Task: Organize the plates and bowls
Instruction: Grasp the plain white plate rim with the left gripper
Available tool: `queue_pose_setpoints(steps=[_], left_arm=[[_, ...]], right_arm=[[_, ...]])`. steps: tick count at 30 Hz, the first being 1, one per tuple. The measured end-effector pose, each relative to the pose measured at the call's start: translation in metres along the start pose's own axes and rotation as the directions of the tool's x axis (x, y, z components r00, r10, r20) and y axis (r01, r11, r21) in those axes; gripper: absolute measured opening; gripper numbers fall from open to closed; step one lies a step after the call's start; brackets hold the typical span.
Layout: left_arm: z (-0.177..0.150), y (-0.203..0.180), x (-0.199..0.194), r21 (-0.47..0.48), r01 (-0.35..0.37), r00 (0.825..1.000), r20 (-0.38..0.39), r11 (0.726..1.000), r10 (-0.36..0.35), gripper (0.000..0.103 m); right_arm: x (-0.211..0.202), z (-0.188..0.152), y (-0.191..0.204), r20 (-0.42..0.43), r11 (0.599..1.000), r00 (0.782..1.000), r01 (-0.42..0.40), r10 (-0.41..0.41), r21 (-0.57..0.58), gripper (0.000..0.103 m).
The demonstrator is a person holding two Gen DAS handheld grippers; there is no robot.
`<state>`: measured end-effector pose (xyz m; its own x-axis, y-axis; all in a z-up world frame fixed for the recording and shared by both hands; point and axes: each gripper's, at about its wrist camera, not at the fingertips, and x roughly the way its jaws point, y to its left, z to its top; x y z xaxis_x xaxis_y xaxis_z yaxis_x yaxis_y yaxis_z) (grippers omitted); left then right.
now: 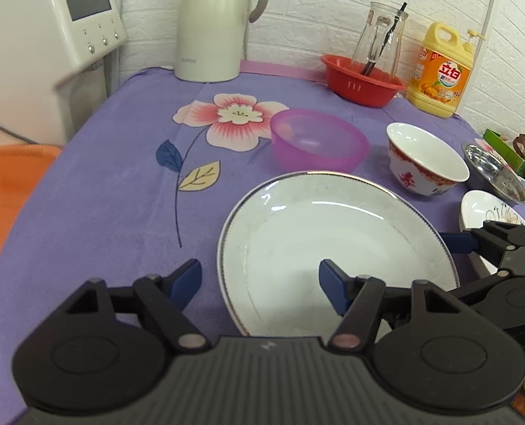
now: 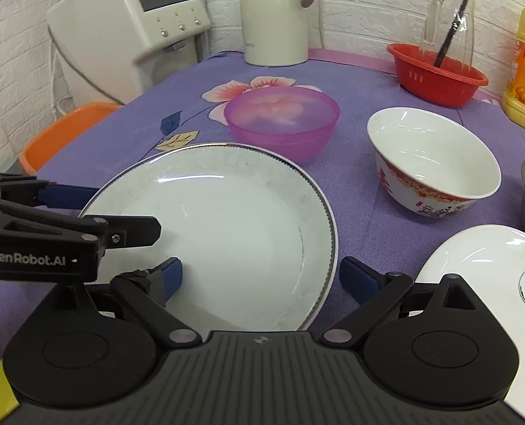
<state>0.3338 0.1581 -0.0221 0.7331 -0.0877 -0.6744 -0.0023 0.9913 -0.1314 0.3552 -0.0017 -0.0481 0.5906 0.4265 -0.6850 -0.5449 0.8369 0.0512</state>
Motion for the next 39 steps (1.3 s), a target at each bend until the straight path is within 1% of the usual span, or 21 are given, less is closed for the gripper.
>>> queue_pose_setpoints(steps=[1, 4, 5, 8, 9, 11, 13, 19, 20, 21, 22, 23, 27, 31, 34, 36, 38, 39], left_arm=[[-0.001, -0.001, 0.001, 0.003, 0.002, 1.000, -0.002, 1.000, -0.002, 0.066], [-0.002, 0.000, 0.006, -0.012, 0.028, 0.999, -0.019, 1.000, -0.028, 0.056], [-0.003, 0.000, 0.006, -0.015, 0.032, 0.999, -0.018, 0.999, -0.032, 0.055], [-0.005, -0.004, 0.006, 0.007, 0.009, 1.000, -0.010, 1.000, -0.009, 0.048], [-0.006, -0.004, 0.006, 0.006, 0.006, 1.000, -0.007, 1.000, -0.006, 0.048], [-0.006, -0.005, 0.006, 0.004, 0.010, 1.000, -0.002, 1.000, -0.010, 0.041], [-0.004, -0.007, 0.007, 0.004, 0.005, 1.000, -0.006, 1.000, -0.005, 0.040], [-0.004, -0.006, 0.007, 0.012, 0.012, 1.000, -0.010, 1.000, -0.012, 0.042], [-0.004, -0.006, 0.007, 0.011, 0.011, 1.000, -0.013, 1.000, -0.011, 0.048], [-0.004, -0.007, 0.007, 0.005, -0.007, 1.000, -0.014, 1.000, 0.007, 0.053], [-0.004, -0.006, 0.008, -0.005, -0.033, 0.999, -0.014, 0.999, 0.033, 0.065], [-0.005, -0.004, 0.010, -0.012, -0.033, 0.999, -0.009, 0.999, 0.033, 0.066], [-0.005, -0.004, 0.009, -0.007, -0.030, 1.000, -0.002, 1.000, 0.030, 0.066], [-0.006, -0.004, 0.010, -0.001, -0.027, 1.000, 0.001, 1.000, 0.027, 0.070], [-0.006, -0.005, 0.010, 0.006, -0.027, 1.000, 0.001, 1.000, 0.027, 0.070], [-0.007, -0.006, 0.010, 0.009, -0.024, 1.000, 0.003, 1.000, 0.024, 0.070], [-0.007, -0.007, 0.009, 0.016, -0.016, 1.000, 0.002, 1.000, 0.016, 0.066], [-0.007, -0.008, 0.008, 0.022, -0.009, 1.000, 0.000, 1.000, 0.009, 0.065]], right_arm=[[0.000, -0.001, 0.001, -0.002, 1.000, 1.000, -0.001, 0.001, -0.006, 0.103], [-0.001, -0.002, 0.003, -0.002, 1.000, 1.000, 0.002, -0.002, -0.009, 0.103], [-0.001, -0.003, 0.002, 0.000, 1.000, 1.000, -0.001, 0.001, -0.009, 0.103], [-0.001, -0.004, 0.003, 0.005, 1.000, 1.000, -0.009, 0.009, -0.013, 0.103], [-0.001, -0.004, 0.003, 0.006, 1.000, 1.000, -0.010, 0.010, -0.014, 0.103], [0.000, -0.004, 0.002, 0.011, 1.000, 1.000, -0.014, 0.014, -0.017, 0.103], [0.002, -0.002, 0.001, 0.016, 0.999, 1.000, -0.023, 0.023, -0.025, 0.103], [-0.005, -0.004, 0.002, 0.004, 0.999, 0.999, -0.040, 0.040, -0.018, 0.103], [-0.008, -0.006, 0.001, 0.007, 0.999, 0.999, -0.052, 0.052, -0.006, 0.103], [-0.008, -0.007, 0.001, 0.011, 0.999, 0.999, -0.050, 0.050, -0.002, 0.103], [-0.008, -0.008, 0.001, 0.016, 0.999, 0.999, -0.043, 0.044, -0.010, 0.103], [-0.006, -0.008, 0.003, 0.019, 0.999, 0.999, -0.032, 0.032, -0.025, 0.103], [-0.004, -0.008, 0.003, 0.025, 0.999, 0.999, -0.030, 0.031, -0.038, 0.103], [-0.002, -0.008, 0.003, 0.016, 0.997, 0.998, -0.051, 0.052, -0.060, 0.103], [-0.002, -0.008, 0.001, 0.017, 0.995, 0.998, -0.066, 0.067, -0.075, 0.103], [-0.003, -0.008, 0.001, 0.008, 0.995, 0.997, -0.070, 0.071, -0.076, 0.103], [-0.004, -0.008, 0.002, 0.000, 0.996, 0.998, -0.066, 0.066, -0.066, 0.103], [-0.005, -0.008, 0.003, -0.001, 0.996, 0.998, -0.063, 0.063, -0.062, 0.103]])
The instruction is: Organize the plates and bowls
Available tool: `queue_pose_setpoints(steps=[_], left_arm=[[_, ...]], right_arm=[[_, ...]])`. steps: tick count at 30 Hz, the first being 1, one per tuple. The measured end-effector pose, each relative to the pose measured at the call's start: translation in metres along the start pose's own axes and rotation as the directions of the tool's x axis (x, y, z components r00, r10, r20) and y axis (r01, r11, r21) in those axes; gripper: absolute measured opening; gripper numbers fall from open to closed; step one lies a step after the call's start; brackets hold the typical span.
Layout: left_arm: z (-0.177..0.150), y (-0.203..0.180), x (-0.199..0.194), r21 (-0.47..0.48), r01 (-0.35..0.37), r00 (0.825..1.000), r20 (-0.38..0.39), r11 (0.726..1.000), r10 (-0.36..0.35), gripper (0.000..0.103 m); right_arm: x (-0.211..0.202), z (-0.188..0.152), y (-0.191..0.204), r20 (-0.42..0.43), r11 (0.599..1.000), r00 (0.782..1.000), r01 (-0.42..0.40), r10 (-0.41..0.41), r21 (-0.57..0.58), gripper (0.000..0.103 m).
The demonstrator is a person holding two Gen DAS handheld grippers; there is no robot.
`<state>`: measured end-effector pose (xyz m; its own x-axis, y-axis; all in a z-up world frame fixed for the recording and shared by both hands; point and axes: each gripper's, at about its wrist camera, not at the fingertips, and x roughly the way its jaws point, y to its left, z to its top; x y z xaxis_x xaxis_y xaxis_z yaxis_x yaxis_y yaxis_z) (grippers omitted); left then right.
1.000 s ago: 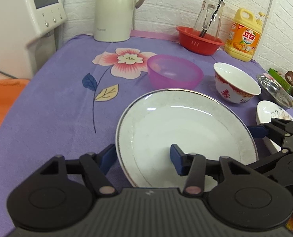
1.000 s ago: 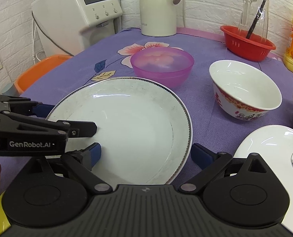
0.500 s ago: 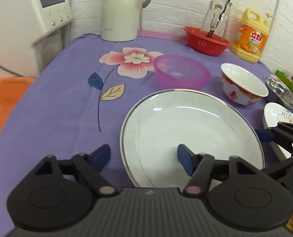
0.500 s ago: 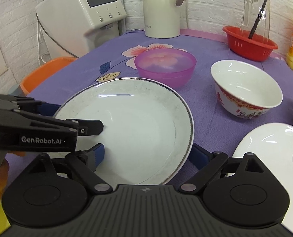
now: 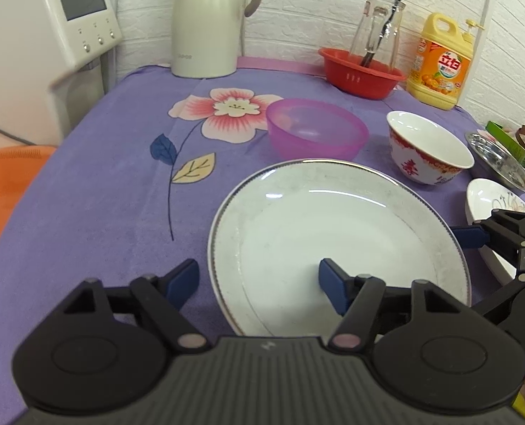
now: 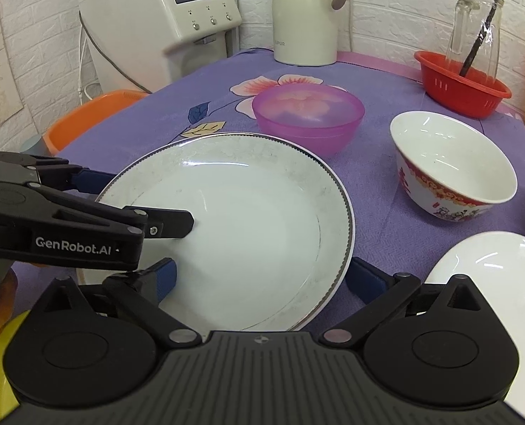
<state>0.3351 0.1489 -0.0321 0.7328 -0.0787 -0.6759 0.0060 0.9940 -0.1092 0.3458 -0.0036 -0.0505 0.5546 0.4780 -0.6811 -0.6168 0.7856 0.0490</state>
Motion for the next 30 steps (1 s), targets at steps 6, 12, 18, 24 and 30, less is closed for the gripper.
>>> queue_pose_setpoints(steps=[6, 12, 18, 24, 30], left_arm=[[0.002, -0.007, 0.003, 0.018, 0.017, 1.000, -0.007, 1.000, -0.017, 0.062], [0.007, 0.000, 0.001, -0.043, 0.018, 1.000, -0.018, 0.999, -0.018, 0.047], [0.019, -0.012, -0.013, -0.004, -0.014, 1.000, 0.028, 1.000, 0.014, 0.046], [0.014, -0.015, -0.022, -0.015, 0.003, 0.999, 0.032, 1.000, -0.002, 0.046], [0.001, -0.021, -0.049, -0.025, 0.043, 0.998, 0.043, 0.999, -0.041, 0.046]], right_arm=[[0.003, -0.001, 0.005, 0.015, 1.000, 1.000, -0.010, 0.010, -0.022, 0.103], [-0.002, 0.004, 0.003, 0.013, 0.999, 1.000, -0.008, 0.008, 0.037, 0.103], [-0.016, 0.010, 0.002, 0.044, 0.997, 0.999, 0.000, -0.003, 0.076, 0.103], [-0.029, 0.004, 0.003, 0.063, 0.995, 0.998, -0.005, -0.002, 0.098, 0.103], [-0.054, -0.012, 0.011, 0.076, 0.993, 0.997, -0.015, 0.006, 0.120, 0.103]])
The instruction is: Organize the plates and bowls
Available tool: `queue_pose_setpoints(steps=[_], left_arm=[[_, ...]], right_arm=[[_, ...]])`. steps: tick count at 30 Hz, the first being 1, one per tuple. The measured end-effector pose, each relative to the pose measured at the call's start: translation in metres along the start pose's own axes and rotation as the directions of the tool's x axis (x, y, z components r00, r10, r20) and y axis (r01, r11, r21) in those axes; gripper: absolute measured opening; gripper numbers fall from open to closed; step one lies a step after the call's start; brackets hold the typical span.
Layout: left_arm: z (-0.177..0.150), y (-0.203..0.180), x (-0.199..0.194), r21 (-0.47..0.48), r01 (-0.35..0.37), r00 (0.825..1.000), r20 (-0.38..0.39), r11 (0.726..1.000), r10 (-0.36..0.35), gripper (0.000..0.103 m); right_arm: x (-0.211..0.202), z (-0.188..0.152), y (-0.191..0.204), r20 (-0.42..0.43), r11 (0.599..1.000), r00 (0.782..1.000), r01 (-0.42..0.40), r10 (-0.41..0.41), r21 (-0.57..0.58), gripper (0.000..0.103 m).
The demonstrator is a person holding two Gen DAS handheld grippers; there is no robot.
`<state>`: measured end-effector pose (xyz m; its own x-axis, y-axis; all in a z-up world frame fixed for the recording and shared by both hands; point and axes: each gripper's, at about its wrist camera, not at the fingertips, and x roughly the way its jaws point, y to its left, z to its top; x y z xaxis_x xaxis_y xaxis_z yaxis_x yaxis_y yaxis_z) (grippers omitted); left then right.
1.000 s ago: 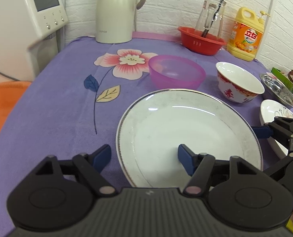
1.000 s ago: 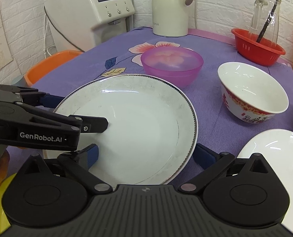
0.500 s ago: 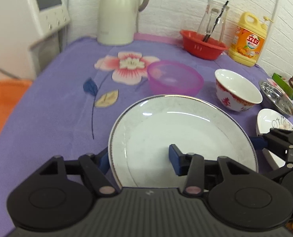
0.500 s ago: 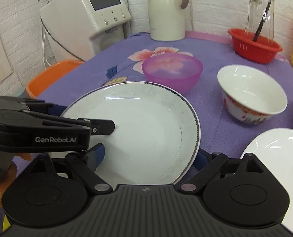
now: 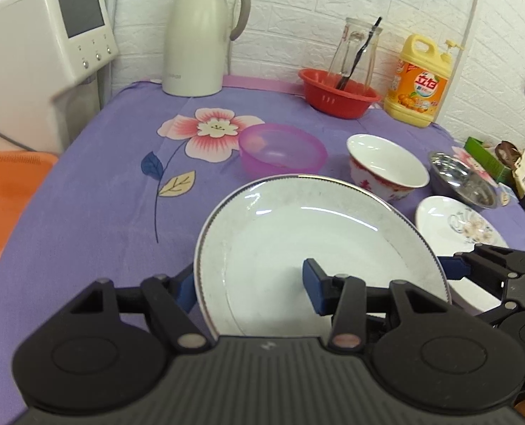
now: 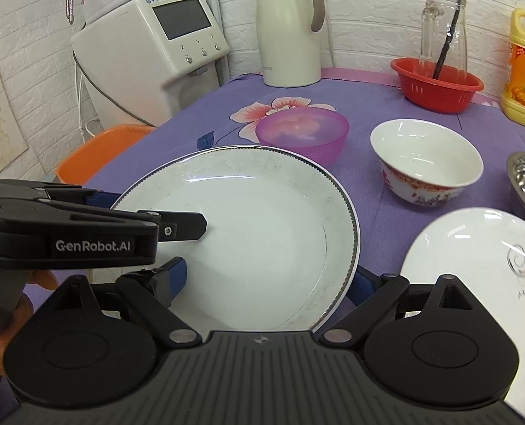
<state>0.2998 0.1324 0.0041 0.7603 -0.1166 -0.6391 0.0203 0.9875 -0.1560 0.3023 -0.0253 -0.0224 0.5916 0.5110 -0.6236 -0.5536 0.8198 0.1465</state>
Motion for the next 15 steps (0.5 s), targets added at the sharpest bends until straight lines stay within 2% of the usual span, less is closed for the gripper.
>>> queue_pose_setpoints(steps=[4, 9, 15], left_arm=[[-0.019, -0.013, -0.028, 0.032, 0.002, 1.000, 0.020, 0.999, -0.003, 0.046], [-0.054, -0.022, -0.056, 0.026, -0.001, 1.000, 0.022, 1.000, 0.000, 0.046], [-0.090, -0.025, -0.072, 0.009, 0.003, 1.000, 0.006, 1.000, -0.003, 0.046]], right_arm=[[-0.026, -0.021, 0.010, 0.009, 1.000, 1.000, -0.005, 0.005, 0.013, 0.103], [-0.049, -0.054, 0.025, -0.005, 0.999, 1.000, -0.006, 0.006, 0.036, 0.103], [-0.068, -0.082, 0.047, 0.011, 0.999, 0.999, 0.039, -0.039, 0.018, 0.103]])
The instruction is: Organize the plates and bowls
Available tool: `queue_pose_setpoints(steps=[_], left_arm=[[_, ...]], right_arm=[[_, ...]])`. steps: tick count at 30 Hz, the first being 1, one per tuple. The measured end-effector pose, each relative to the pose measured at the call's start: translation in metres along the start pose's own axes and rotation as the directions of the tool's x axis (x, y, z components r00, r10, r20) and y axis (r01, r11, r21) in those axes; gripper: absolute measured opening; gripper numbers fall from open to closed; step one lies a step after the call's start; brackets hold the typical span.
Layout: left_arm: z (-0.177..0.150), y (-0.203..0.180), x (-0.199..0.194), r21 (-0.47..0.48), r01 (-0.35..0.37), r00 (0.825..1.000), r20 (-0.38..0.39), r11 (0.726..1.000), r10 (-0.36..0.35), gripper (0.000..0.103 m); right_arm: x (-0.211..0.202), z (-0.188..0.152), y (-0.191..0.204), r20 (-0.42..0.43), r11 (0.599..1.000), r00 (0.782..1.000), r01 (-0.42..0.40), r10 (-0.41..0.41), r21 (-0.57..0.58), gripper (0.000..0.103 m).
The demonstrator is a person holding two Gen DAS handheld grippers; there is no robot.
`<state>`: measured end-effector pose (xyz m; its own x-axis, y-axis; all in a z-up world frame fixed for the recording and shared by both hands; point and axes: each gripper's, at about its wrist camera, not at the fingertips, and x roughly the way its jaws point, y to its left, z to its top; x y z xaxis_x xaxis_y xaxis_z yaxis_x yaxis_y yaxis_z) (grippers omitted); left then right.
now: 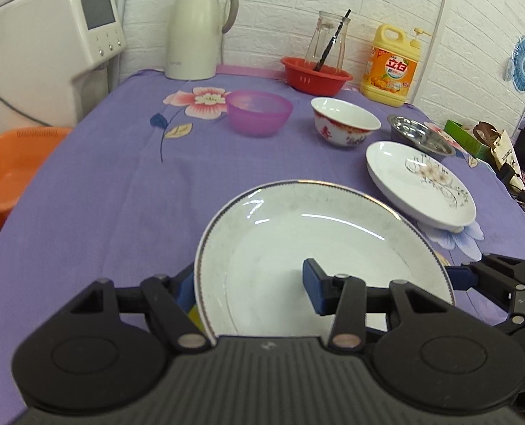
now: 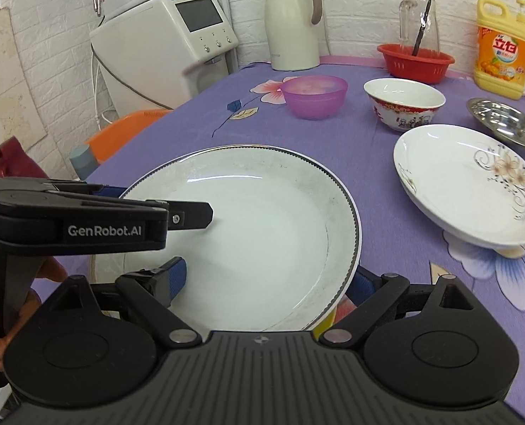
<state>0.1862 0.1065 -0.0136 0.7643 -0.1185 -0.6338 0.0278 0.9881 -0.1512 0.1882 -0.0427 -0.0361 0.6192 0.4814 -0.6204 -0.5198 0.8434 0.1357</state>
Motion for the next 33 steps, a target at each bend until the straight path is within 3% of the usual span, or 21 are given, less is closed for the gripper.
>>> queue_pose_setpoints(steps=[5, 12, 14, 16, 18, 20, 25, 33], left_arm=[[-0.018, 0.001, -0.004, -0.016, 0.024, 1.000, -0.017, 1.000, -0.024, 0.046], [-0.027, 0.008, 0.000, -0.007, 0.007, 1.000, 0.013, 1.000, -0.007, 0.049], [-0.024, 0.014, -0.003, -0.042, 0.033, 0.999, 0.023, 0.999, -0.032, 0.075], [-0.022, 0.016, -0.012, -0.067, 0.045, 0.997, 0.070, 0.997, -0.041, 0.085], [-0.018, 0.014, -0.021, -0.049, 0.007, 0.993, 0.116, 0.999, -0.001, 0.094], [-0.012, 0.014, -0.024, -0.043, -0.014, 0.991, 0.133, 0.999, 0.020, 0.094], [0.003, 0.011, -0.021, -0.070, 0.028, 0.993, 0.116, 0.997, -0.020, 0.094], [0.037, -0.026, -0.006, -0.041, 0.149, 0.986, 0.085, 0.988, -0.145, 0.097]], right_arm=[[-0.004, -0.012, -0.001, 0.001, 0.999, 1.000, 0.006, -0.006, 0.034, 0.103], [0.001, -0.017, -0.002, -0.010, 0.999, 1.000, -0.022, 0.023, 0.032, 0.103], [-0.002, -0.015, -0.006, 0.007, 0.999, 1.000, -0.009, 0.008, 0.044, 0.103], [-0.013, -0.014, -0.012, 0.054, 0.998, 0.998, 0.013, -0.016, 0.058, 0.103], [-0.025, -0.011, -0.023, 0.103, 0.994, 0.994, 0.026, -0.037, 0.107, 0.103], [-0.033, -0.010, -0.033, 0.128, 0.989, 0.991, 0.025, -0.044, 0.145, 0.103], [-0.042, -0.014, -0.053, 0.150, 0.977, 0.986, 0.033, -0.066, 0.211, 0.103], [-0.058, -0.017, -0.092, 0.177, 0.953, 0.972, 0.098, -0.153, 0.286, 0.103]])
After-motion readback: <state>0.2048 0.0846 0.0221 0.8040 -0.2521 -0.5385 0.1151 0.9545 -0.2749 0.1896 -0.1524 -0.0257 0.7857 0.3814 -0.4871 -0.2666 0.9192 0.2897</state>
